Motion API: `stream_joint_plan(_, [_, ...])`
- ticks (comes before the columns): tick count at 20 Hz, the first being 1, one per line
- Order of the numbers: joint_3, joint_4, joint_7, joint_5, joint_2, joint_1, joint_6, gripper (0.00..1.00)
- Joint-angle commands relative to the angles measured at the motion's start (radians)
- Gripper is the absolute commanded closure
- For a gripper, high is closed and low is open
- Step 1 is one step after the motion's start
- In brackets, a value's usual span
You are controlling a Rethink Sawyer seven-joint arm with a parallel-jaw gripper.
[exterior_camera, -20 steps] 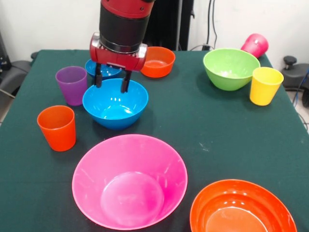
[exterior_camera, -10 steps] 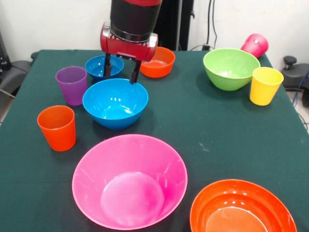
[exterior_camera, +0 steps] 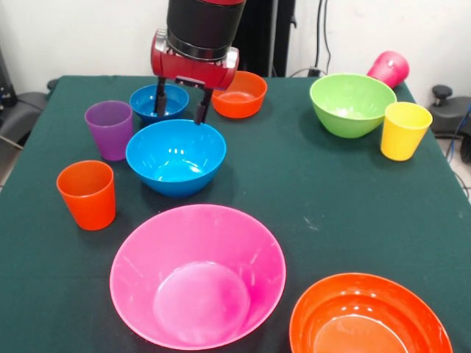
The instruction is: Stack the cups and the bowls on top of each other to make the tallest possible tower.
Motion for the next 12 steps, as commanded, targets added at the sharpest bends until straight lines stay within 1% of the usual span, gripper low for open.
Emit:
stream_joint_plan(1, [0.090,0.061,-0.141,-0.085,0.027,-0.001,0.046,0.00])
stream_joint_plan(6, [0.084,0.083,-0.127,-0.086,0.011,0.007,0.042,0.00])
stream_joint_plan(12, [0.077,0.125,-0.097,-0.084,-0.006,0.013,0.009,0.00])
